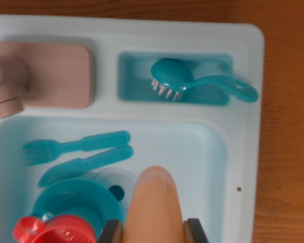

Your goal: Pick detergent from the sink

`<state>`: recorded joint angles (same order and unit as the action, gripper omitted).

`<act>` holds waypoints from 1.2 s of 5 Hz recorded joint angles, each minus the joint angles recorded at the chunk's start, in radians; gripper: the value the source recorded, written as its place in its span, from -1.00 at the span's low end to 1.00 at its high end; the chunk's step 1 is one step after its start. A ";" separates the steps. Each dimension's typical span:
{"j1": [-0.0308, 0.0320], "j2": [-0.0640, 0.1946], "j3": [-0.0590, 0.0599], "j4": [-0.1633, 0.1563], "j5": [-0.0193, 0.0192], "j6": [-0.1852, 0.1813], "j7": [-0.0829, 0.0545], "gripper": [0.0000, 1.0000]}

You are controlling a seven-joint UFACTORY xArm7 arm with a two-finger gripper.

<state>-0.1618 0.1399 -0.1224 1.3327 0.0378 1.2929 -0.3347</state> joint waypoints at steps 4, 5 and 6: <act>0.0008 -0.022 -0.001 0.069 -0.0042 0.091 0.004 1.00; 0.0012 -0.033 -0.002 0.102 -0.0061 0.134 0.006 1.00; 0.0012 -0.033 -0.002 0.102 -0.0061 0.134 0.006 1.00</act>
<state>-0.1606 0.1068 -0.1243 1.4345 0.0317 1.4274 -0.3288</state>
